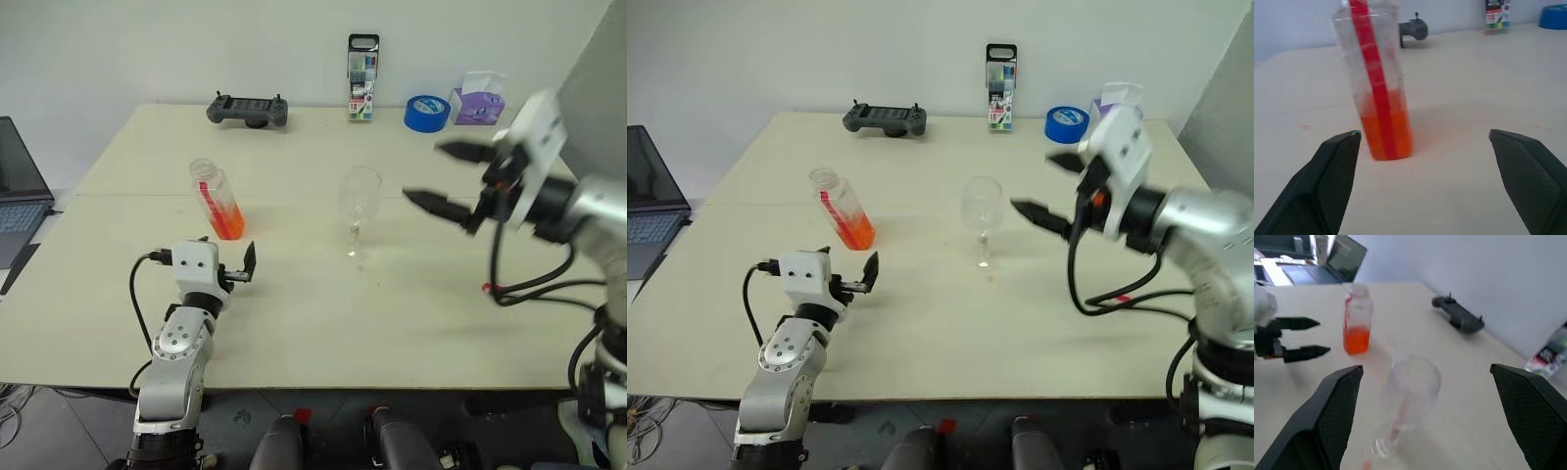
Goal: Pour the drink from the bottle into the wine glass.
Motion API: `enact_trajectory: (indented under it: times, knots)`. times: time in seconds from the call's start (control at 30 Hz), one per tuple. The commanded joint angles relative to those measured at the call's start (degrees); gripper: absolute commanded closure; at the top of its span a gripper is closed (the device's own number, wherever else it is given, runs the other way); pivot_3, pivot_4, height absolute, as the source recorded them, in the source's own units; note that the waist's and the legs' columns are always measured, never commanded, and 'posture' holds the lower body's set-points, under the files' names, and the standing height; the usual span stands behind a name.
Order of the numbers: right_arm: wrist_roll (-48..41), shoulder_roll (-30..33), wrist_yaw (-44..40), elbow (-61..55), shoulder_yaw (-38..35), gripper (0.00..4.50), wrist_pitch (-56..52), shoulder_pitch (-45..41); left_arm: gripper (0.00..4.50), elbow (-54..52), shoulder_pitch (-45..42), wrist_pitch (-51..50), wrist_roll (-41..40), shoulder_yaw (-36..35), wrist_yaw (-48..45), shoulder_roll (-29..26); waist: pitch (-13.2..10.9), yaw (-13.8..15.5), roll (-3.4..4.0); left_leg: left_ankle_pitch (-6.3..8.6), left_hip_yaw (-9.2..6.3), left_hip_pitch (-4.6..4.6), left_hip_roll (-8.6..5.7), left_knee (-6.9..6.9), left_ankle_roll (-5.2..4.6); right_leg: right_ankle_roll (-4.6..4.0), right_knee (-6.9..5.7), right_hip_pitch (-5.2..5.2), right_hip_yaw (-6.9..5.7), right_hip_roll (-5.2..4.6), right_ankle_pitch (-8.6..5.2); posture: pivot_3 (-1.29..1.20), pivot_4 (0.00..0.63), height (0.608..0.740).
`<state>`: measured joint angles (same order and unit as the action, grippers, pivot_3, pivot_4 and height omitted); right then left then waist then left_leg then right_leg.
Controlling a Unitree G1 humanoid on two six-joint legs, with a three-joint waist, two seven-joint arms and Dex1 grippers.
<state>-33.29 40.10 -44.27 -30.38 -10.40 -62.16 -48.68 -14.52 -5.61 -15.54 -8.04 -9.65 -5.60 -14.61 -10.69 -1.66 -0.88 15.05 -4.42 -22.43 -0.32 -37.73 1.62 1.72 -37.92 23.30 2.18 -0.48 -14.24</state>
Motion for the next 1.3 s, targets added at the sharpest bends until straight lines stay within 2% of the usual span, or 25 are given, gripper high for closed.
enact_trajectory:
  times: [0.03,0.3,0.5,0.87,1.3]
  knots:
    - [-4.8,-0.6,-2.7,3.7,2.3,0.06,-1.0,-5.8,0.0,0.8,-3.2,1.9,-1.3,-1.2,-0.4,0.4,0.0,0.0,0.0,0.0,0.03,-0.01,-0.01,-0.01,0.0,-0.04,-0.01,0.02,-0.01,0.0,0.03,0.0,0.15,0.74]
    - [-1.9,-0.7,-5.2,9.4,10.6,0.06,6.6,-10.0,0.0,-1.3,-4.4,-0.3,-4.5,-3.2,-1.7,0.1,0.0,0.2,-0.02,0.0,0.11,-0.2,-0.28,-0.13,0.0,0.0,0.14,0.11,0.14,-0.45,0.09,0.0,0.15,0.74]
    - [-2.1,-1.8,-6.1,13.2,12.3,0.06,7.5,-12.2,0.0,0.5,-7.7,-1.0,-5.7,-4.6,-2.9,-2.2,0.0,0.2,-0.03,-0.01,-0.01,-0.28,-0.29,-0.14,0.0,0.0,0.07,0.19,0.02,-0.49,0.09,0.0,0.15,0.74]
    - [1.5,-2.0,-8.6,17.8,14.8,0.06,13.2,-12.6,0.0,18.2,-20.2,3.4,-6.3,-5.8,-6.9,-5.3,0.0,0.2,-0.04,-0.01,0.0,-0.32,-0.33,-0.14,0.0,0.0,0.0,0.27,0.01,-0.5,0.1,0.0,0.15,0.74]
    - [1.2,-1.8,-6.7,14.8,14.5,0.06,10.6,-11.8,0.0,35.9,-30.5,11.2,-4.6,-4.7,-11.5,-7.1,0.0,0.2,-0.04,-0.01,-0.04,-0.42,-0.37,-0.14,0.01,0.0,-0.05,0.4,-0.01,-0.55,0.1,0.0,0.15,0.74]
